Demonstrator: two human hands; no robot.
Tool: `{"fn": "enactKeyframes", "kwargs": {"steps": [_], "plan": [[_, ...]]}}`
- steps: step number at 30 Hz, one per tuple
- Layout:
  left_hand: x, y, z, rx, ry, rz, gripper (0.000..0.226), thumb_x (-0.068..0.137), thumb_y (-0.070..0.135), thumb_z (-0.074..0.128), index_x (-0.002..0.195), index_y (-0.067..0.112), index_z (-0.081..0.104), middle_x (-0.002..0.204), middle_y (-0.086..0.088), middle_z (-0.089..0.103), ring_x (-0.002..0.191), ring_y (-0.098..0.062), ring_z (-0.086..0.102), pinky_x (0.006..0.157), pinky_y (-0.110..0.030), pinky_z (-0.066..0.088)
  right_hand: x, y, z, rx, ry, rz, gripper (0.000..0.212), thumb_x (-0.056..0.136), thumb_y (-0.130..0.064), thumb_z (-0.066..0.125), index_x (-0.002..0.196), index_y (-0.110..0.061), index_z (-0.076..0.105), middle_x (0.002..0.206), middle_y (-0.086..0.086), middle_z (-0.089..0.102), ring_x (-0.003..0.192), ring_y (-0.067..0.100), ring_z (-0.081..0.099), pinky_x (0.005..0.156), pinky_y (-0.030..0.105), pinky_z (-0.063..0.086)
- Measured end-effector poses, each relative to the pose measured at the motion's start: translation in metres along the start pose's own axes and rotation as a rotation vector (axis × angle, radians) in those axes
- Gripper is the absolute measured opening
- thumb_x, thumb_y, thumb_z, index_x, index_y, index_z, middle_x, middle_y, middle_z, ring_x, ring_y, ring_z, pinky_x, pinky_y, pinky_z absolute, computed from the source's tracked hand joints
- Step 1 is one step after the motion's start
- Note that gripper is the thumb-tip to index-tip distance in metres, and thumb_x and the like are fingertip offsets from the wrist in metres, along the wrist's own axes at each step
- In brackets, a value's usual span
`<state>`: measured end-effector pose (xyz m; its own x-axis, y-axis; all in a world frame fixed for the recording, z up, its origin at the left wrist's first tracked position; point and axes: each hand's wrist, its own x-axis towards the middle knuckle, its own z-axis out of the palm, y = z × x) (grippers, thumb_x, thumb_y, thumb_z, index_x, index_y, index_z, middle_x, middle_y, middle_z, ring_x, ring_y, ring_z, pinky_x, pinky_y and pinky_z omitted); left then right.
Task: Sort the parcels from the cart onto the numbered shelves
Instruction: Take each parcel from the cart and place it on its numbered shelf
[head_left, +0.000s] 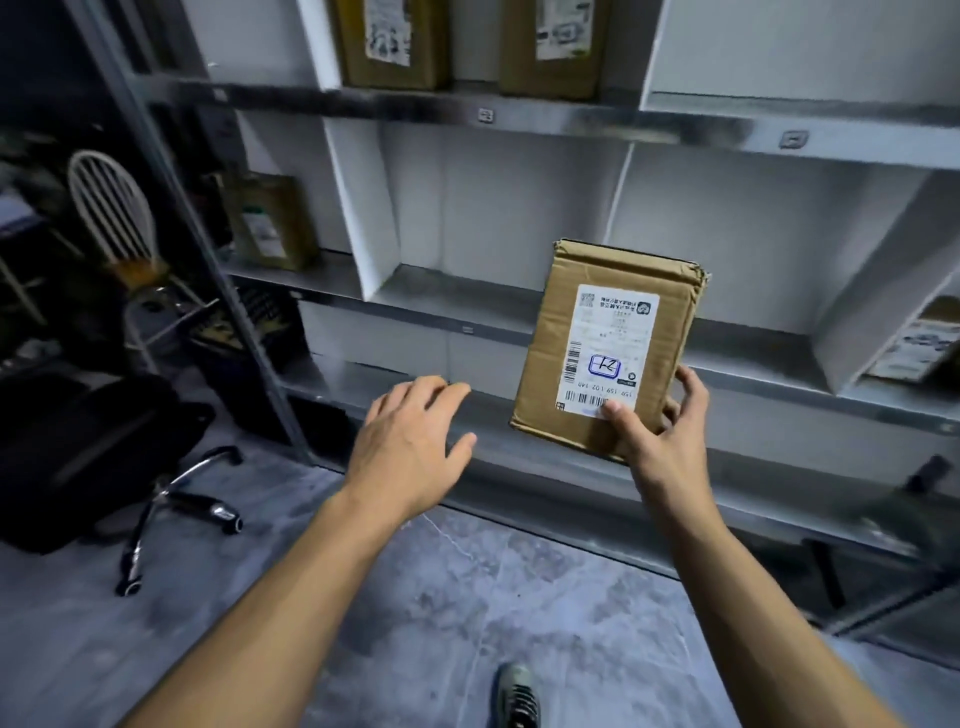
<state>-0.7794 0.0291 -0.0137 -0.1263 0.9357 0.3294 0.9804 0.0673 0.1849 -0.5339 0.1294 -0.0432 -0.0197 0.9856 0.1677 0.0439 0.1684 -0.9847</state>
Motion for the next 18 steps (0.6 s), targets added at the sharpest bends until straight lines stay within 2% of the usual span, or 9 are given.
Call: {"fn": "enactKeyframes", "kwargs": {"steps": [3, 6, 11, 15, 18], "plan": [[0.016, -0.029, 0.001, 0.019, 0.002, -0.036, 0.053, 0.09, 0.049, 0.05, 0.139, 0.03, 0.041, 0.134, 0.006, 0.046, 0.12, -0.02, 0.042, 0.103, -0.038, 0.033, 0.026, -0.001, 0.035, 0.021, -0.024, -0.01, 0.075, 0.078, -0.04, 0.08, 0.135, -0.052, 0.032, 0.134, -0.004, 0.056, 0.121, 0.017, 0.06, 0.098, 0.05, 0.054], [0.042, -0.058, 0.008, 0.021, 0.011, -0.062, 0.052, 0.09, 0.05, 0.048, 0.139, 0.031, 0.04, 0.134, 0.008, 0.044, 0.12, -0.018, 0.041, 0.103, -0.037, 0.033, 0.057, 0.003, 0.067, 0.041, -0.032, -0.016, 0.075, 0.076, -0.044, 0.079, 0.134, -0.054, 0.033, 0.134, -0.006, 0.056, 0.12, 0.015, 0.06, 0.095, 0.047, 0.057], [0.097, -0.105, 0.018, 0.003, 0.024, -0.087, 0.053, 0.091, 0.05, 0.046, 0.139, 0.032, 0.037, 0.136, 0.009, 0.042, 0.122, -0.016, 0.04, 0.103, -0.037, 0.034, 0.113, 0.009, 0.124, 0.047, -0.058, -0.058, 0.072, 0.084, -0.036, 0.078, 0.136, -0.054, 0.031, 0.134, -0.008, 0.054, 0.121, 0.012, 0.058, 0.098, 0.047, 0.055], [0.126, -0.16, 0.021, 0.053, 0.005, -0.13, 0.053, 0.092, 0.049, 0.046, 0.141, 0.031, 0.038, 0.138, 0.009, 0.042, 0.124, -0.016, 0.039, 0.104, -0.036, 0.033, 0.146, 0.01, 0.187, 0.044, -0.123, -0.112, 0.07, 0.085, -0.033, 0.078, 0.125, -0.066, 0.032, 0.134, -0.008, 0.055, 0.122, 0.008, 0.056, 0.098, 0.048, 0.055], [0.133, -0.208, 0.018, 0.072, 0.026, -0.228, 0.051, 0.091, 0.047, 0.049, 0.139, 0.03, 0.041, 0.135, 0.008, 0.045, 0.122, -0.019, 0.041, 0.102, -0.039, 0.036, 0.157, 0.015, 0.238, 0.024, -0.236, -0.127, 0.073, 0.082, -0.041, 0.079, 0.128, -0.067, 0.028, 0.135, -0.021, 0.053, 0.124, 0.001, 0.054, 0.098, 0.042, 0.055]]}}
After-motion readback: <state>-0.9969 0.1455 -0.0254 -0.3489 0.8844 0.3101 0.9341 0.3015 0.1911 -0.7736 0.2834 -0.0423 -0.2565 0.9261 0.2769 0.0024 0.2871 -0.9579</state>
